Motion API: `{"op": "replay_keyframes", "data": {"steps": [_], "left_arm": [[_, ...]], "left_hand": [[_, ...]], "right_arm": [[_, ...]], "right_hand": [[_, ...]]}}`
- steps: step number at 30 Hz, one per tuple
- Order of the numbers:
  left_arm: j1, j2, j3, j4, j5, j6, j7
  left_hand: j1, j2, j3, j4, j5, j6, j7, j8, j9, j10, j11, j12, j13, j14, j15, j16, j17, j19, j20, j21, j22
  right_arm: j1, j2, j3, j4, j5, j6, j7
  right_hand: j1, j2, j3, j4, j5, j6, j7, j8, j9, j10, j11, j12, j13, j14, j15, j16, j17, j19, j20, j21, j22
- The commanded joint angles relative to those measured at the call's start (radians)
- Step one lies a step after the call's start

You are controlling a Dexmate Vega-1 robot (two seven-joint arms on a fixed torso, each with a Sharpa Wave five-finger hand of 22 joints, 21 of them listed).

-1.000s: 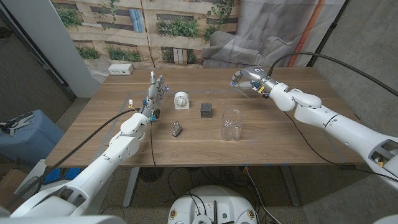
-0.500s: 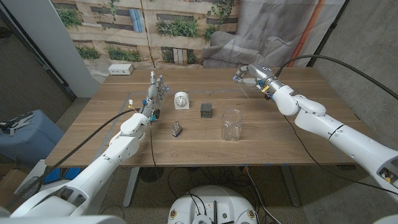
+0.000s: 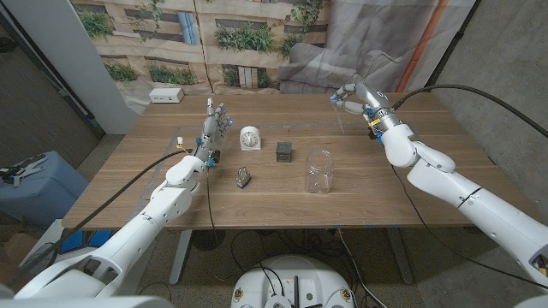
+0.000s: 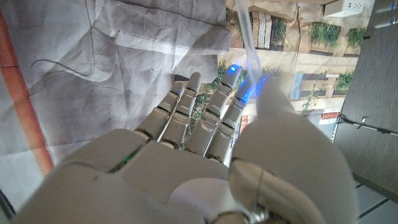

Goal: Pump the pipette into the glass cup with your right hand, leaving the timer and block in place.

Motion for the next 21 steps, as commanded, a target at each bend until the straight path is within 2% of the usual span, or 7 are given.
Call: {"op": "replay_keyframes", "data": {"steps": [1,11,21], "left_arm": [[0.0,0.0,0.0,0.0,0.0,0.0,0.002],[0.0,0.0,0.0,0.0,0.0,0.0,0.001],[0.0,0.0,0.0,0.0,0.0,0.0,0.002]], "left_hand": [[-0.001,0.044,-0.007,0.0,0.007,-0.002,-0.006,0.006,0.002,-0.002,-0.003,0.004,0.006,-0.009,-0.116,0.006,0.006,-0.006,-0.09,0.005,0.002],[-0.001,0.044,-0.007,0.0,0.007,-0.002,-0.006,0.006,0.002,-0.002,-0.003,0.004,0.006,-0.009,-0.114,0.006,0.006,-0.006,-0.09,0.005,0.002],[-0.001,0.044,-0.007,0.0,0.007,-0.002,-0.006,0.006,0.002,-0.002,-0.001,0.004,0.006,-0.009,-0.115,0.006,0.006,-0.006,-0.09,0.005,0.002]], "right_arm": [[-0.126,0.033,0.085,-0.062,0.067,0.027,-0.153],[-0.209,0.081,0.145,-0.13,0.135,-0.001,-0.216],[-0.293,0.098,0.222,-0.197,0.224,-0.011,-0.231]], "right_hand": [[-0.01,0.002,-0.004,0.0,0.003,0.006,0.01,-0.004,-0.003,0.008,0.003,-0.004,0.006,0.007,-0.152,0.008,0.006,0.001,0.007,-0.002,0.003],[-0.009,0.002,-0.008,-0.003,0.005,0.003,0.017,-0.011,-0.011,0.008,0.003,-0.005,0.007,0.005,-0.151,0.011,0.009,-0.003,0.015,-0.005,0.003],[-0.008,0.004,-0.012,-0.005,0.007,0.004,0.02,-0.015,-0.017,0.008,0.003,-0.005,0.01,0.007,-0.149,0.015,0.012,-0.004,0.018,-0.005,0.003]]}}
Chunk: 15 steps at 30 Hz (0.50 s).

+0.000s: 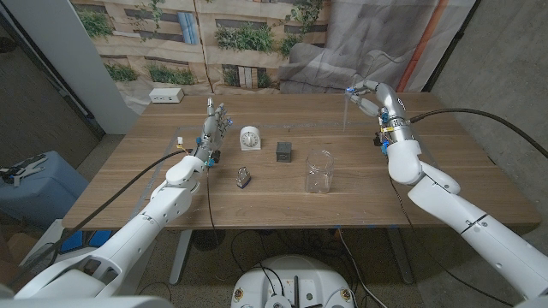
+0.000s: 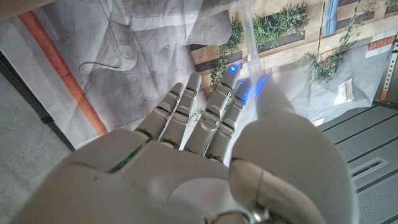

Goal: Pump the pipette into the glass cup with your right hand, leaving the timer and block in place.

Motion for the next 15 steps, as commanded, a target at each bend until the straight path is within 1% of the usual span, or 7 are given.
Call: {"op": "replay_keyframes", "data": {"steps": [1,7,15], "left_arm": [[0.0,0.0,0.0,0.0,0.001,0.0,0.003],[0.0,0.0,0.0,0.0,0.001,0.0,0.003],[0.0,0.0,0.0,0.0,0.001,0.0,0.003]], "left_hand": [[-0.001,0.044,-0.007,0.0,0.007,-0.002,-0.006,0.006,0.002,-0.001,-0.002,0.005,0.006,-0.009,-0.116,0.006,0.006,-0.006,-0.09,0.005,0.002],[-0.001,0.044,-0.007,0.0,0.007,-0.002,-0.006,0.006,0.002,-0.001,-0.004,0.005,0.006,-0.01,-0.116,0.006,0.006,-0.006,-0.09,0.005,0.002],[-0.001,0.044,-0.007,0.0,0.007,-0.003,-0.006,0.006,0.002,-0.002,-0.001,0.004,0.006,-0.009,-0.115,0.006,0.006,-0.006,-0.09,0.005,0.002]], "right_arm": [[-0.107,0.032,0.092,-0.081,0.097,-0.017,-0.046],[-0.155,0.043,0.12,-0.127,0.115,-0.045,-0.065],[-0.211,0.081,0.129,-0.187,0.118,-0.085,-0.108]], "right_hand": [[-0.008,0.004,-0.008,-0.001,0.007,-0.001,0.007,-0.008,0.001,0.008,0.003,-0.005,0.005,0.007,-0.149,0.004,0.004,0.007,0.007,-0.005,0.003],[-0.007,0.005,-0.01,-0.002,0.009,-0.002,0.009,-0.011,-0.002,0.007,0.003,-0.005,0.007,0.007,-0.149,0.006,0.005,0.006,0.007,-0.005,0.003],[-0.002,0.005,-0.011,-0.006,0.011,-0.004,0.01,-0.015,-0.005,0.005,0.003,-0.006,0.008,0.004,-0.15,0.007,0.007,0.005,0.007,-0.005,0.003]]}}
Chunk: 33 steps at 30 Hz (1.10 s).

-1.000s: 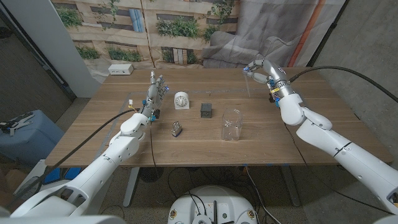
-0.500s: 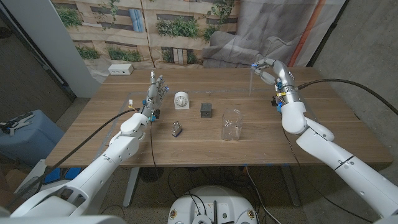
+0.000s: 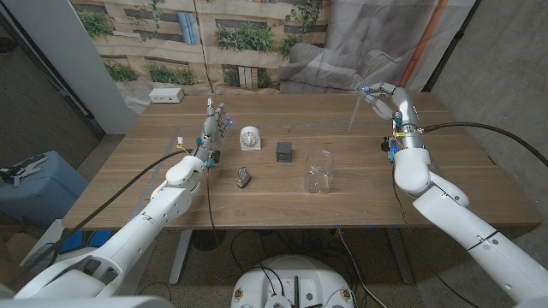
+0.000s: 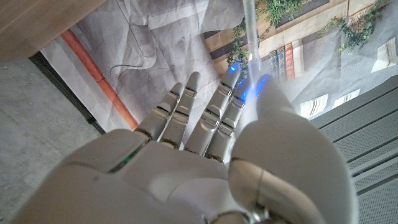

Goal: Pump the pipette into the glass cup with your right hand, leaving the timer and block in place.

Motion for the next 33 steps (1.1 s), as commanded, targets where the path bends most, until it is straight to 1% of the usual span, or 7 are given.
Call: {"op": "replay_keyframes", "data": {"steps": [1,7,11,16,23,30,33], "left_arm": [[0.0,0.0,0.0,0.0,0.001,0.0,0.001],[0.0,0.0,0.0,0.0,0.001,0.0,0.001],[0.0,0.0,0.0,0.0,0.001,0.0,0.001],[0.0,0.0,0.0,0.0,0.0,0.0,0.001],[0.0,0.0,0.0,0.0,0.0,0.0,0.001],[0.0,0.0,0.0,-0.001,0.0,0.0,0.001],[0.0,0.0,0.0,-0.001,0.0,0.0,0.001]], "left_hand": [[-0.001,0.044,-0.007,0.0,0.007,-0.003,-0.006,0.006,0.002,-0.002,-0.001,0.004,0.006,-0.009,-0.115,0.006,0.006,-0.006,-0.09,0.005,0.002],[-0.001,0.044,-0.007,0.0,0.007,-0.003,-0.006,0.006,0.002,-0.001,-0.003,0.004,0.006,-0.009,-0.115,0.006,0.006,-0.006,-0.09,0.005,0.002],[-0.001,0.044,-0.007,0.0,0.007,-0.003,-0.006,0.006,0.002,-0.001,-0.003,0.004,0.006,-0.009,-0.113,0.006,0.006,-0.006,-0.09,0.005,0.002],[-0.001,0.044,-0.007,0.0,0.007,-0.003,-0.006,0.006,0.002,-0.002,-0.002,0.004,0.006,-0.009,-0.115,0.006,0.006,-0.006,-0.09,0.005,0.002],[-0.001,0.044,-0.007,0.0,0.007,-0.003,-0.006,0.006,0.002,-0.002,-0.002,0.004,0.006,-0.01,-0.115,0.005,0.006,-0.006,-0.09,0.005,0.002],[-0.001,0.044,-0.007,0.0,0.007,-0.003,-0.006,0.006,0.002,-0.001,-0.002,0.005,0.006,-0.009,-0.115,0.006,0.006,-0.006,-0.09,0.005,0.002],[-0.001,0.044,-0.007,0.0,0.007,-0.003,-0.006,0.006,0.002,-0.001,-0.004,0.004,0.006,-0.009,-0.115,0.006,0.006,-0.006,-0.09,0.005,0.002]], "right_arm": [[-0.097,0.049,0.038,-0.091,0.028,-0.048,-0.06],[-0.132,0.067,0.041,-0.121,0.021,-0.055,-0.084],[-0.149,0.077,0.044,-0.133,0.018,-0.041,-0.095],[-0.173,0.094,0.036,-0.15,-0.016,-0.023,-0.128],[-0.2,0.114,0.026,-0.172,-0.045,-0.012,-0.146],[-0.221,0.137,0.016,-0.18,-0.048,0.037,-0.152],[-0.224,0.144,0.003,-0.18,-0.067,0.05,-0.155]], "right_hand": [[-0.001,0.005,0.0,-0.003,0.007,0.002,0.004,-0.007,-0.001,0.005,0.003,-0.006,0.004,0.004,-0.15,0.007,0.002,0.006,0.006,-0.005,0.003],[0.003,0.005,-0.001,-0.005,0.009,0.0,0.005,-0.011,-0.003,0.004,0.003,-0.006,0.006,0.004,-0.15,0.009,0.003,0.006,0.006,-0.005,0.003],[0.007,0.004,-0.001,-0.008,0.01,0.0,0.003,-0.012,-0.004,0.002,0.002,-0.007,0.006,0.004,-0.151,0.009,0.004,0.007,0.007,-0.005,0.003],[0.011,0.0,-0.003,-0.01,0.01,0.0,0.003,-0.014,-0.005,0.0,0.002,-0.007,0.007,0.002,-0.149,0.009,0.004,0.007,0.008,-0.004,0.003],[0.019,-0.004,-0.005,-0.014,0.011,-0.001,0.002,-0.016,-0.007,-0.001,0.002,-0.008,0.008,0.001,-0.15,0.01,0.004,0.008,0.008,-0.004,0.003],[0.022,-0.007,-0.007,-0.015,0.012,-0.001,0.002,-0.018,-0.008,-0.001,0.002,-0.007,0.01,0.001,-0.148,0.011,0.005,0.008,0.008,-0.004,0.003],[0.023,-0.008,-0.008,-0.015,0.012,0.0,0.003,-0.019,-0.008,-0.001,0.002,-0.007,0.01,0.001,-0.148,0.012,0.005,0.008,0.008,-0.004,0.003]]}}
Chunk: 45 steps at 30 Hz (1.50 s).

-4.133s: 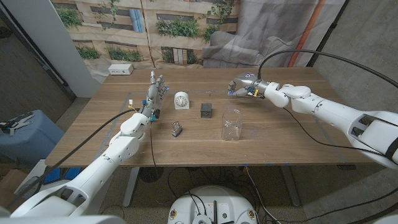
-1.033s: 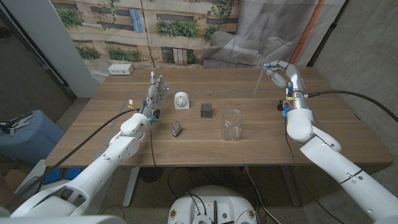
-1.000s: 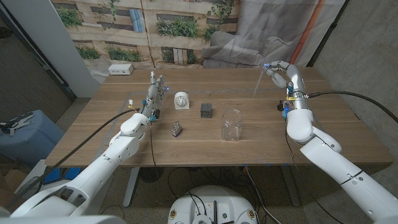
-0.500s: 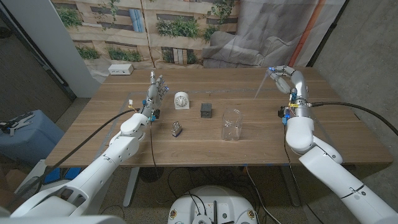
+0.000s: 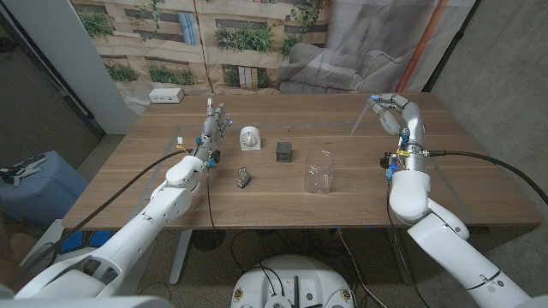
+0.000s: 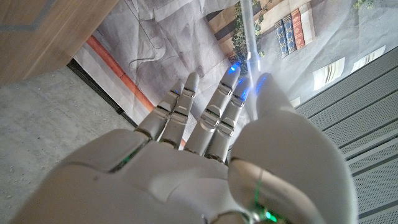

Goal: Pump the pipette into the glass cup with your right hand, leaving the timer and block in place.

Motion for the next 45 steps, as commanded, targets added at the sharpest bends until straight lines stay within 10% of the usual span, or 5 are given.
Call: {"op": "replay_keyframes", "data": {"steps": [1,45], "left_arm": [[0.0,0.0,0.0,0.0,0.0,0.0,0.0],[0.0,0.0,0.0,0.0,0.0,0.0,0.0]], "left_hand": [[-0.001,0.044,-0.007,0.0,0.007,-0.003,-0.006,0.006,0.002,-0.001,-0.004,0.005,0.006,-0.01,-0.114,0.006,0.006,-0.006,-0.09,0.005,0.002],[-0.001,0.044,-0.007,0.0,0.007,-0.003,-0.006,0.006,0.002,-0.001,-0.004,0.005,0.006,-0.009,-0.115,0.006,0.006,-0.006,-0.09,0.005,0.002]], "right_arm": [[-0.053,0.05,-0.034,-0.032,-0.041,0.059,-0.022],[-0.027,0.047,-0.136,0.009,-0.125,0.112,0.072]], "right_hand": [[0.015,0.0,-0.003,-0.003,0.004,0.0,0.002,-0.004,0.001,-0.001,0.002,0.001,0.006,0.001,-0.148,0.007,0.006,0.001,0.001,-0.004,0.003],[0.034,-0.006,-0.015,-0.001,0.005,0.007,0.0,-0.012,-0.001,-0.001,0.002,0.002,0.011,0.004,-0.149,0.013,0.007,0.001,-0.001,-0.005,0.003]]}}
